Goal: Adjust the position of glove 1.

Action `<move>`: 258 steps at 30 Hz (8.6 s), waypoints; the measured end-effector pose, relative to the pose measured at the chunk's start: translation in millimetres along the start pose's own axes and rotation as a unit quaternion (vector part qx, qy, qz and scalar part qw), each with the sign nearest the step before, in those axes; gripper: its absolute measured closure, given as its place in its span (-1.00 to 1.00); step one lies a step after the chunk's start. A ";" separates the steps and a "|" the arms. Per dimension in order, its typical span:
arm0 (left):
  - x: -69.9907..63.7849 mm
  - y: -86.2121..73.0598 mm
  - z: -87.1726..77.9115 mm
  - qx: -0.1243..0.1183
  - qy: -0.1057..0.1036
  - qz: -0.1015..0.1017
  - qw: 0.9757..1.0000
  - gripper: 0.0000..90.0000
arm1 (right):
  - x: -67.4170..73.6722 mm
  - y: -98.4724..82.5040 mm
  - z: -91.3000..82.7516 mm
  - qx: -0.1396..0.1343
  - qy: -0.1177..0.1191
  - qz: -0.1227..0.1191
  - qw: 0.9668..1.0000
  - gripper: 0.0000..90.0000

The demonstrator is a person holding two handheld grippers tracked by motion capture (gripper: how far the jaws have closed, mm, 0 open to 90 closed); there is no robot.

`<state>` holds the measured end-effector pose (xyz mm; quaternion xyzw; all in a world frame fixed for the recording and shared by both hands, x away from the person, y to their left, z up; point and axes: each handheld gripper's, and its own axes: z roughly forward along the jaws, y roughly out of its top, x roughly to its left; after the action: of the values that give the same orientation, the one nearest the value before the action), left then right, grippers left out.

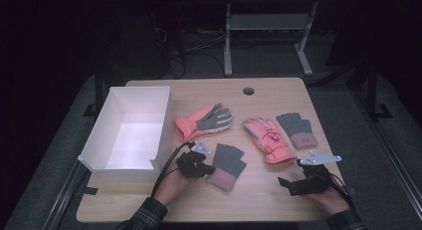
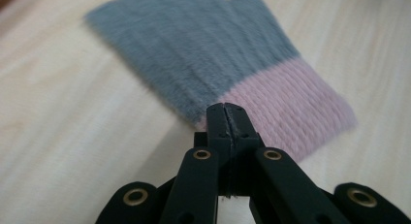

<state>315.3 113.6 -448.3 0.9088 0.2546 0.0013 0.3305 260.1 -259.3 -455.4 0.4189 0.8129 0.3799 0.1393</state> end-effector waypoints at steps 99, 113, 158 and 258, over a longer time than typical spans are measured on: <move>-25.8 -40.2 -11.3 -0.033 0.010 0.029 0.999 -0.70 | -114.8 75.8 43.6 0.010 -0.140 0.079 0.987 0.22; -25.6 -40.9 -10.6 -0.028 0.010 0.030 0.999 -0.69 | -131.2 62.8 65.6 0.043 -0.139 0.111 0.983 0.44; -22.0 -41.9 -11.9 -0.025 0.013 0.027 0.999 -0.69 | -105.4 78.0 -0.7 -0.016 -0.069 0.100 0.992 0.91; -28.9 -33.2 -22.0 -0.045 -0.012 -0.004 0.999 0.99 | 35.7 46.6 6.5 0.026 0.068 -0.045 0.996 1.00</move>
<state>271.0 135.1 -446.2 0.8921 0.2536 0.0008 0.3741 268.7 -211.1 -422.4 0.3588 0.8480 0.3797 0.0893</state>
